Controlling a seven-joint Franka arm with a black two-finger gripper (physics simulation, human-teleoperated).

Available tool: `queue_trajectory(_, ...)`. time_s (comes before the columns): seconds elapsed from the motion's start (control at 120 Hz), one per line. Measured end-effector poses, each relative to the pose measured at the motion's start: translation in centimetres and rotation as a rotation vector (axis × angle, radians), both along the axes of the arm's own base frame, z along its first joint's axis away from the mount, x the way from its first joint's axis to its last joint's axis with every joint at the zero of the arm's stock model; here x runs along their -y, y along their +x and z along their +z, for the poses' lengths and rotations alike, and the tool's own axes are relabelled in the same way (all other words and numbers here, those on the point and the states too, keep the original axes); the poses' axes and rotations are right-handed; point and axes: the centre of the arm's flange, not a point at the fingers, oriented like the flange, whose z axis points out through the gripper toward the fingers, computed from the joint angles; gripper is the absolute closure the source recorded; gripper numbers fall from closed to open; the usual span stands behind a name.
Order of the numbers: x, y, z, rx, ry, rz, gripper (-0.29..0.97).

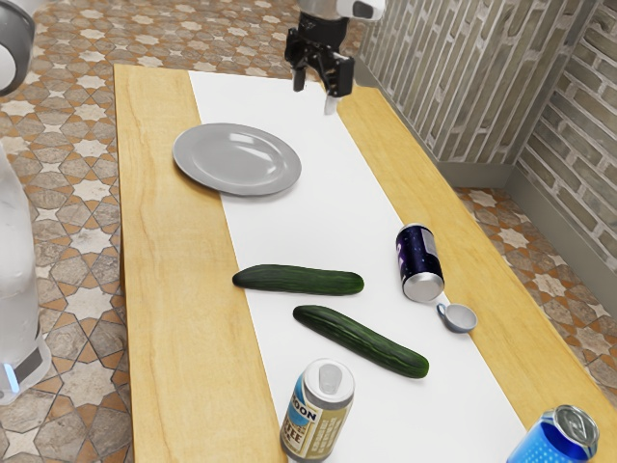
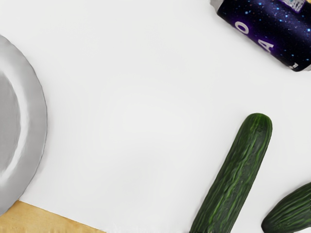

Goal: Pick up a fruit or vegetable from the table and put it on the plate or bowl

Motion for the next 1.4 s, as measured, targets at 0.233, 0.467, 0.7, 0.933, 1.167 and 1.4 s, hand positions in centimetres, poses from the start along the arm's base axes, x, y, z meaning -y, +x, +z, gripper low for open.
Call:
queue_trajectory(0.233, -3.5, -0.4, -1.0, -0.052, -0.044, 0.306, 0.0)
queue_trajectory(0.467, -1.6, 3.3, -6.8, -0.214, -0.049, 0.448, 0.0)
queue_trajectory(0.7, 9.2, 4.7, -16.6, -0.272, 0.026, 0.223, 0.0)
queue_trajectory(0.933, 9.9, 0.4, -21.2, -0.139, 0.025, 0.162, 0.0)
queue_trajectory(1.167, 11.5, 1.1, -22.6, -0.052, 0.037, 0.058, 0.0)
queue_trajectory(1.4, 11.6, 1.0, -22.6, -0.011, 0.041, -0.067, 0.0)
